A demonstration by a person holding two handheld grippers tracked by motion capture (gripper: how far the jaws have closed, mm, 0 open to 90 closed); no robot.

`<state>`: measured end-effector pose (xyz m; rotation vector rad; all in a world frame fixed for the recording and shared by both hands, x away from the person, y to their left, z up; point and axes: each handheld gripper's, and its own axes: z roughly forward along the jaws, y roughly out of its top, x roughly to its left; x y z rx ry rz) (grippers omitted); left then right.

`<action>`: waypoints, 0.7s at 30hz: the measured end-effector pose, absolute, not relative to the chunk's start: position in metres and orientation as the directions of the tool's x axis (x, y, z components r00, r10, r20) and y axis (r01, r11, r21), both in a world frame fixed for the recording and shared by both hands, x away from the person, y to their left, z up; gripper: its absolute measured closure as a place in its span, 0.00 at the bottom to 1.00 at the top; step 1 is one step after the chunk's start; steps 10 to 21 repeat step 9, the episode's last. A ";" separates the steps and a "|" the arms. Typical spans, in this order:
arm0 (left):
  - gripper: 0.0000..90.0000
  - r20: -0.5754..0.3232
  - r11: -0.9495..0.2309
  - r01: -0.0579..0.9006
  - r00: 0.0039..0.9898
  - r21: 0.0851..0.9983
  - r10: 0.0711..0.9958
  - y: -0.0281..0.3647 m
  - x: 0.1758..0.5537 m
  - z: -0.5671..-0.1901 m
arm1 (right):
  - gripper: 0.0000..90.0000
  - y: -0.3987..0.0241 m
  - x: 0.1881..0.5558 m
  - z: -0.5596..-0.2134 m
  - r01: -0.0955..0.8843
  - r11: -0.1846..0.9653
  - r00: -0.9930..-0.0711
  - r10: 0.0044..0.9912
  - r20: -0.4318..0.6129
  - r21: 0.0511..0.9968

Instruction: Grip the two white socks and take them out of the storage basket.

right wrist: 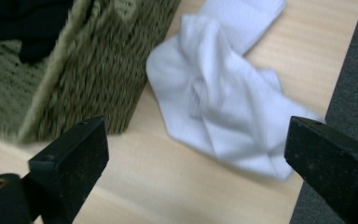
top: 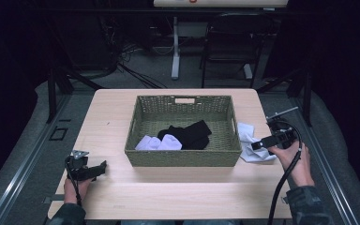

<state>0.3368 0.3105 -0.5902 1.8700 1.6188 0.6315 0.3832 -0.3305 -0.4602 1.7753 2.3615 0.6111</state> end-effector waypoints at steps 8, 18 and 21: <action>0.12 -0.020 -0.095 0.714 0.151 0.694 0.988 0.310 0.337 -0.590 | 0.00 -0.343 0.353 -0.476 0.894 0.194 -0.277 0.948 0.159 0.403; 0.12 -0.020 -0.095 0.714 0.152 0.694 0.988 0.310 0.337 -0.590 | 0.00 -0.345 0.350 -0.479 0.896 0.190 -0.273 0.949 0.159 0.402; 0.12 -0.020 -0.095 0.714 0.152 0.694 0.988 0.310 0.337 -0.590 | 0.00 -0.345 0.350 -0.479 0.896 0.190 -0.273 0.949 0.159 0.402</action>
